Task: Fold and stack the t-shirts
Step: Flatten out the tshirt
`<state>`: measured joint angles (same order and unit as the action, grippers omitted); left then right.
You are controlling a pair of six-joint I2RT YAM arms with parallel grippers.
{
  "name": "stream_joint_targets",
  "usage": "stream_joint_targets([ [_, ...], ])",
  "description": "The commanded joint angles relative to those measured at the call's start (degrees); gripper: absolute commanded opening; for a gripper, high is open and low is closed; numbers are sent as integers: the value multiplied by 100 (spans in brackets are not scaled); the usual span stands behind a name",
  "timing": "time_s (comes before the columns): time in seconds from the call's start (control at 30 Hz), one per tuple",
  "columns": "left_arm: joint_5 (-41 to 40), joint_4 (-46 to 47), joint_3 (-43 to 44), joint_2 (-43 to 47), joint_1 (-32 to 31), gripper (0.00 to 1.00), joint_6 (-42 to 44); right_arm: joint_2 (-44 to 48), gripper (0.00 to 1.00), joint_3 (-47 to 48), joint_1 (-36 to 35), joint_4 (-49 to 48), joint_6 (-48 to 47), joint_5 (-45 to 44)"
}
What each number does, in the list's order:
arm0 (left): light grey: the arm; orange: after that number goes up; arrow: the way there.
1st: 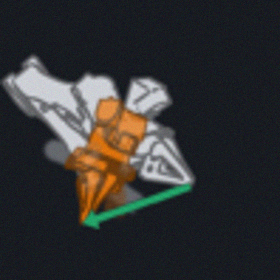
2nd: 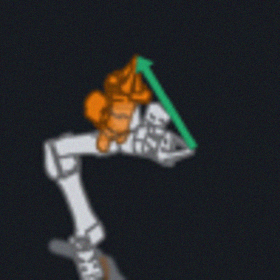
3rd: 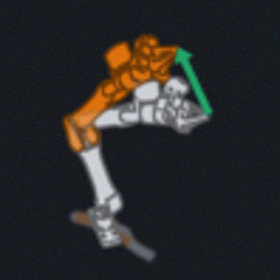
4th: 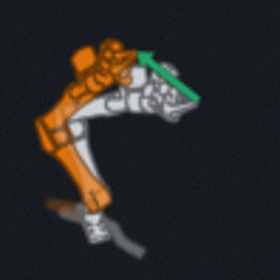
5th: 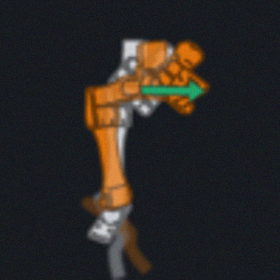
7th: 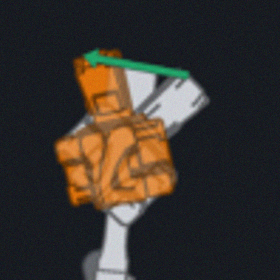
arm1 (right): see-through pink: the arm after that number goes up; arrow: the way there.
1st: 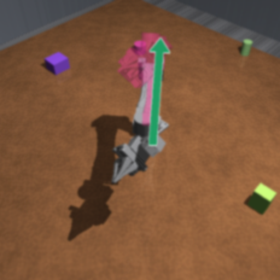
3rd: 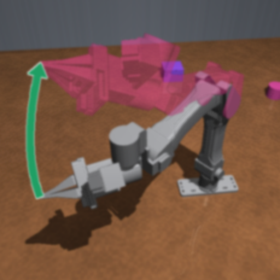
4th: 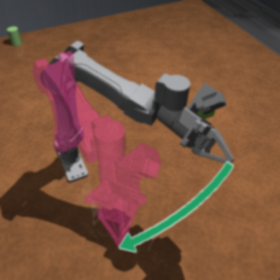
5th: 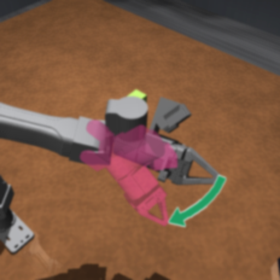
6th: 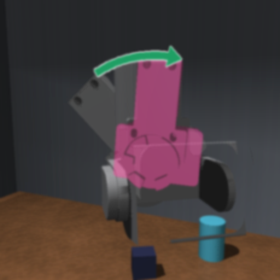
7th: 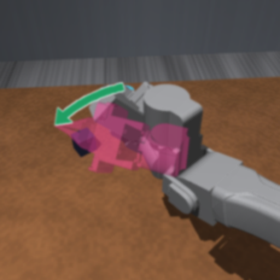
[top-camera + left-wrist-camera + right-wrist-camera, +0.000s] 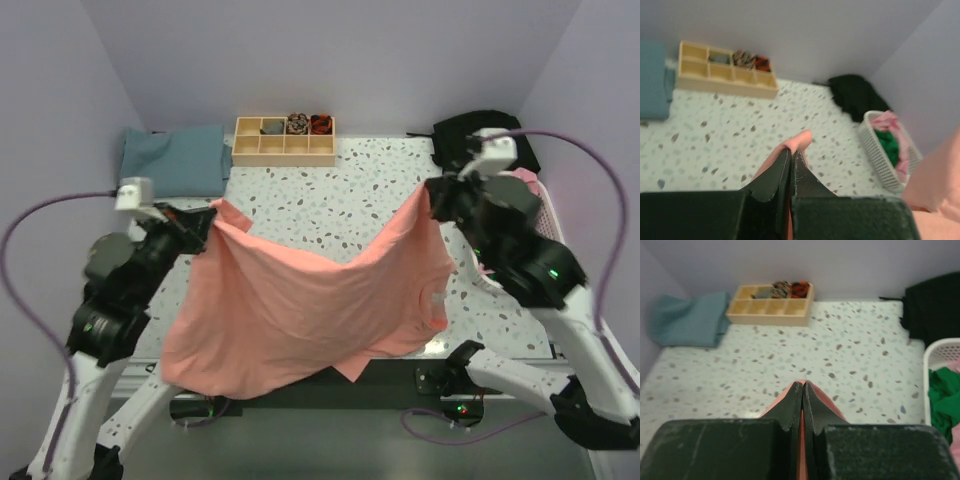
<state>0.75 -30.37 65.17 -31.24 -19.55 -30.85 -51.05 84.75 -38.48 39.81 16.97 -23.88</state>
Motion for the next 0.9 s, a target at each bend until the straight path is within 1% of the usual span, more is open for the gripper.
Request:
stream_joint_targets([
  [0.0,-1252,1374,-1407,-889,39,0,114,-1361,0,-591,130,-833,-457,-1470],
  [0.03,-1384,1498,-1488,-1110,39,0,114,-1582,0,-635,191,-939,-458,-1497],
  [0.07,-1698,1682,-1524,-1321,39,0,132,-2054,0,-705,400,-1036,-441,-1427],
  [0.1,-1832,1823,-1638,-1714,39,0,97,-2241,0,-749,551,-1281,-406,-1270],
  [0.17,-2174,2156,-1665,-2103,30,0,141,-2619,0,-880,927,-1563,-335,-1111],
  [0.2,-2246,2323,-1743,-2444,39,0,184,-3030,0,-881,1043,-1817,-326,-997],
  [0.23,-2351,2473,-1753,-2631,48,0,237,-3243,0,-846,1157,-1863,-317,-909],
  [0.27,-2517,2692,-1744,-2824,57,0,272,-3454,0,-646,1367,-1872,-309,-821],
  [0.3,-2571,2738,-1657,-3217,65,0,342,-3961,0,-513,1456,-1881,-317,-724],
  [0.33,-2641,2790,-1595,-3421,83,0,386,-4183,0,-382,1614,-1881,-317,-663],
  [0.37,-2755,2939,-1464,-3632,109,0,439,-4429,0,-102,1685,-1898,-335,-592],
  [0.4,-2747,2949,-1393,-4052,136,0,509,-4832,0,23,1755,-1968,-361,-479],
  [0.43,-2782,3149,-1314,-4265,153,0,553,-5053,0,172,1852,-1986,-379,-338],
  [0.53,-2853,3265,-963,-5013,267,0,668,-5783,0,778,2002,-2030,-475,-118],
  [0.6,-2861,3546,-813,-5512,303,0,800,-6143,1,1253,2037,-2056,-616,-178],
  [0.63,-2853,3738,-769,-5672,329,0,861,-6485,2,1576,2081,-2048,-677,-213],
  [0.73,-3019,3810,-435,-6314,408,0,984,-7136,12,2245,2125,-1898,-809,-345],
  [0.8,-3282,3828,-215,-6638,452,0,1037,-7305,27,2449,2143,-1863,-906,-477],
  [0.83,-3388,3941,-189,-6710,496,4,1081,-7349,35,2563,2152,-1828,-932,-582],
  [0.87,-3589,3968,-128,-6771,514,62,1168,-7332,81,2564,2152,-1784,-941,-774],
])
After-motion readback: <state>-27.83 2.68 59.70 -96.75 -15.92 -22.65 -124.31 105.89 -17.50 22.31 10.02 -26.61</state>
